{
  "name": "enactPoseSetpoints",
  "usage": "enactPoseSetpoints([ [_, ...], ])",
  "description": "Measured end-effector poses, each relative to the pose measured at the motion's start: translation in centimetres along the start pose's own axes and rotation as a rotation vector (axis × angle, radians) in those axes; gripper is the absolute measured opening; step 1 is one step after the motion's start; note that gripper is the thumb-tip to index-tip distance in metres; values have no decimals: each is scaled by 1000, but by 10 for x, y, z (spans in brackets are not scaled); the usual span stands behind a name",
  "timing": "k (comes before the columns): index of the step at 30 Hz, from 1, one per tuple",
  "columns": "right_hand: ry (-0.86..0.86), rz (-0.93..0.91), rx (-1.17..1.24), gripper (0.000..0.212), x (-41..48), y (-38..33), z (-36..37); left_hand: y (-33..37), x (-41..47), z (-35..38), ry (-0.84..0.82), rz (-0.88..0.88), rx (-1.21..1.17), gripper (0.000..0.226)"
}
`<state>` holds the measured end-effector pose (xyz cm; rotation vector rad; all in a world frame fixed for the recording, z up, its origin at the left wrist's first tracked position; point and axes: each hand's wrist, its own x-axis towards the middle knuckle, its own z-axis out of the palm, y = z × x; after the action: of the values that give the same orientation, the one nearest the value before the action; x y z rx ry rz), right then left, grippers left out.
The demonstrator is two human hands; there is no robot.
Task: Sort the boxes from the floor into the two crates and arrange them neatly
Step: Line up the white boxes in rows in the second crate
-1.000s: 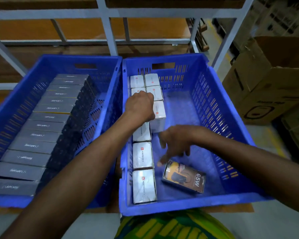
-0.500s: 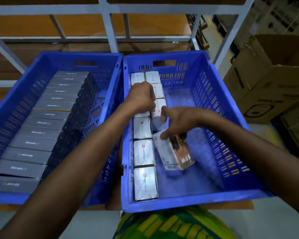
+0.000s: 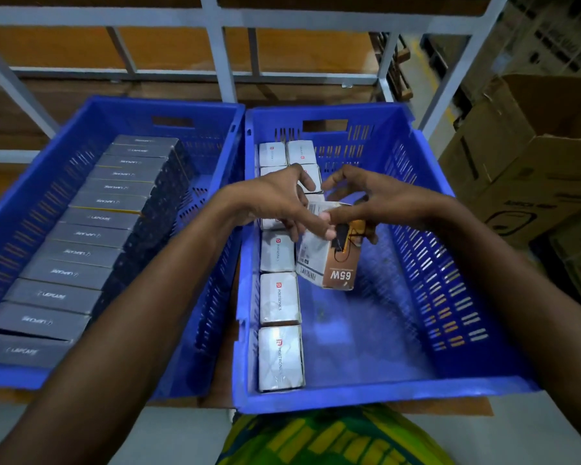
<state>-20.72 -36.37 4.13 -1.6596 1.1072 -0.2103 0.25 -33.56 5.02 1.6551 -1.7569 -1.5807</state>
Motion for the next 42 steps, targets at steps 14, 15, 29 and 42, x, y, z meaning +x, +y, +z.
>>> enactPoseSetpoints([
  [14, -236, -53, -579, 88, 14, 15, 16, -16, 18, -8, 358, 100, 123, 36],
  [15, -231, -58, -653, 91, 14, 16, 17, -16, 18, -8, 357, 99, 133, 35],
  [29, -81, -204, -1070, 86, 15, 20, 50, -18, 27, -4, 385, 82, 253, 17],
  [42, 98, -273, -859, 81, 32, 34, 54, -13, 19, -6, 52, -38, 700, 26],
])
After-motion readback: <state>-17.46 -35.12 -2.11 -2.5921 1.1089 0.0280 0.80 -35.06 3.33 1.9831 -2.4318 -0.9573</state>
